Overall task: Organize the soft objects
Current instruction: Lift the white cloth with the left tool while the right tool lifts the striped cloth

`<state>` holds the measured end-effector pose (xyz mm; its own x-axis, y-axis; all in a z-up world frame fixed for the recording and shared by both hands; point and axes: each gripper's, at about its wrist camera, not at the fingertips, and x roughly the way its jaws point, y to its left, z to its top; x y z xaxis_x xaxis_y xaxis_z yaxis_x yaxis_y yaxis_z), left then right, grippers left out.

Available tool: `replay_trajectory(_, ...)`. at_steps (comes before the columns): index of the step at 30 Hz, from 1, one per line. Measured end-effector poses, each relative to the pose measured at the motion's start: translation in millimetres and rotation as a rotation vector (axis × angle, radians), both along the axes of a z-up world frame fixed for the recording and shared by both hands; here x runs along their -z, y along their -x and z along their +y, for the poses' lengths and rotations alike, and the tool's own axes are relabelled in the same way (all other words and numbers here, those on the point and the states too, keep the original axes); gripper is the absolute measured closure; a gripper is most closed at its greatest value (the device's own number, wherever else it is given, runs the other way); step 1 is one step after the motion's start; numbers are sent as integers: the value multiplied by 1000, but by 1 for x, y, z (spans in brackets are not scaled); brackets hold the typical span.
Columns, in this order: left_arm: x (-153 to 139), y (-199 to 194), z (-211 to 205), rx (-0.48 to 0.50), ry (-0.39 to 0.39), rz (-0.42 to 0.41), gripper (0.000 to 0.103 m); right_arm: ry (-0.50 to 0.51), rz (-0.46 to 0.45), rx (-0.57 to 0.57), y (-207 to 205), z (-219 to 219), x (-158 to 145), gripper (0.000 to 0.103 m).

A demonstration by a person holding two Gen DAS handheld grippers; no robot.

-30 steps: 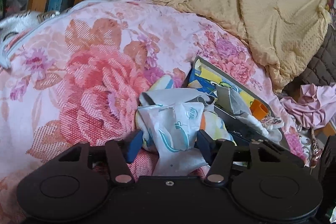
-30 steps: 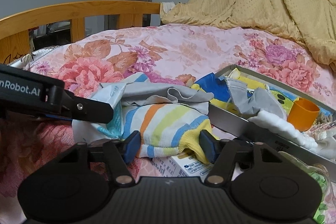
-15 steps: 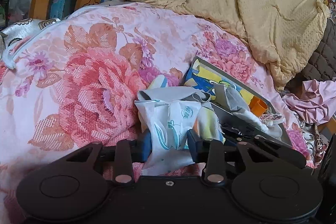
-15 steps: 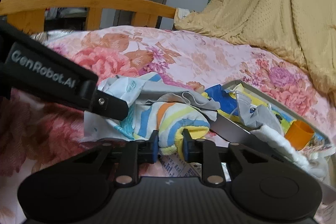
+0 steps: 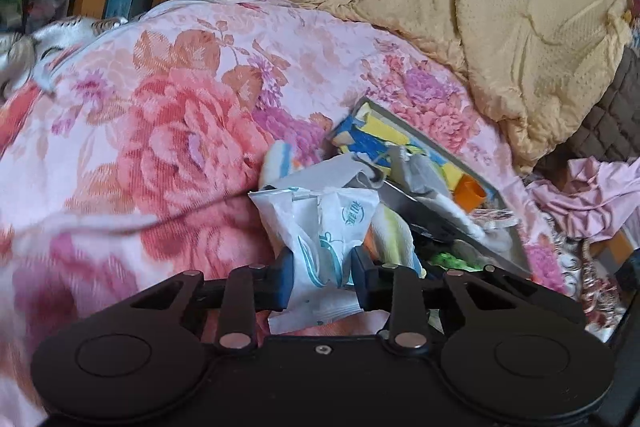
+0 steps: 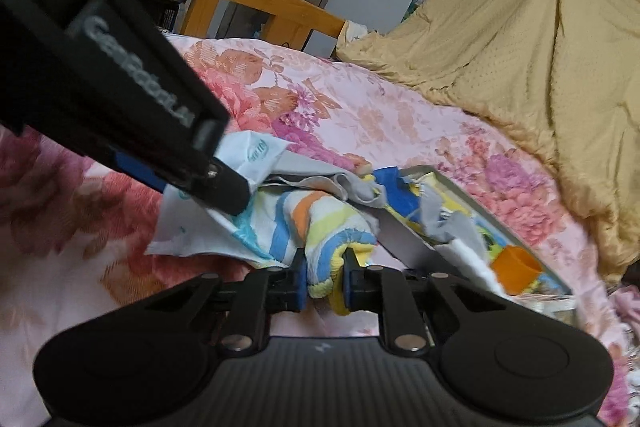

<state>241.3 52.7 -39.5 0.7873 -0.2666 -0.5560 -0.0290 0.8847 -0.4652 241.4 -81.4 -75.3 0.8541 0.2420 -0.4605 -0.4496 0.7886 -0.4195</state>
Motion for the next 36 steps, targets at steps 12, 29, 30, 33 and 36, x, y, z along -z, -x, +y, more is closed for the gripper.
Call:
replay_trajectory(12,-16,61,-18,18,21,-31,72,16,-70,46,45,-30,-29,85)
replay_trajectory(29,-47,80,-40,23,2,-79,72,-94,-142,139,74,-93,-76,85)
replay_trajectory(30,-49,78,-43,28,-2,-82,72,-99,-143,143,73,-96,-77,85)
replay_trajectory(33,-53,70,-51,40,-13,-90,72,-118,-155,147,69,-105,-83,85)
replay_trajectory(36,-59,59,-59,49,-20,-99,72,-145,-179,154,63,-116,-94,85)
